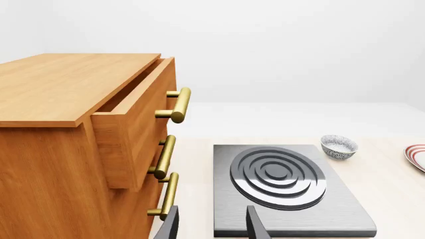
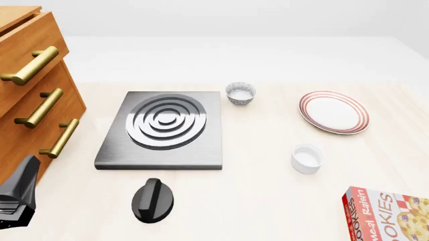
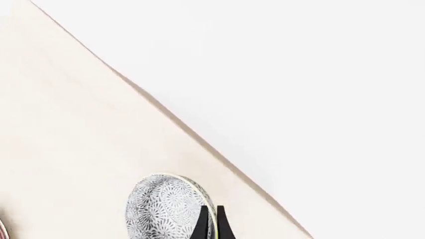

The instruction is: Pick the akita bowl next to the cookies box and place it on the plate.

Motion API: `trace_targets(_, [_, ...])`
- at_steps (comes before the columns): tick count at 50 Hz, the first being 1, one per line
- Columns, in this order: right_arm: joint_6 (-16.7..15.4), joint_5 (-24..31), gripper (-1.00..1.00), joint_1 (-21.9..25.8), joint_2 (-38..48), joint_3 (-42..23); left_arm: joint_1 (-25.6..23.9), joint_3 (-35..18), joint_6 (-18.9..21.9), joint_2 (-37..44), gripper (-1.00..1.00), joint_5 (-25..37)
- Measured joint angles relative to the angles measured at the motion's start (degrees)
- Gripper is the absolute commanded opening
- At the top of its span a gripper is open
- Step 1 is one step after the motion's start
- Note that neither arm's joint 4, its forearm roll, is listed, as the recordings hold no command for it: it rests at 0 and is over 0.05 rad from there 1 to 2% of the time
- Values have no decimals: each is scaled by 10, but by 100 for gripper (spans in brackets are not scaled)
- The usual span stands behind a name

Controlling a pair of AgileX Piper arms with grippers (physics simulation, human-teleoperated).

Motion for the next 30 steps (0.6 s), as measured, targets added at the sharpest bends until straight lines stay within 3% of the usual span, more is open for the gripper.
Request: trace_targets(30, [14, 140, -100, 33, -139, -68, 0, 0, 0, 0, 100, 0])
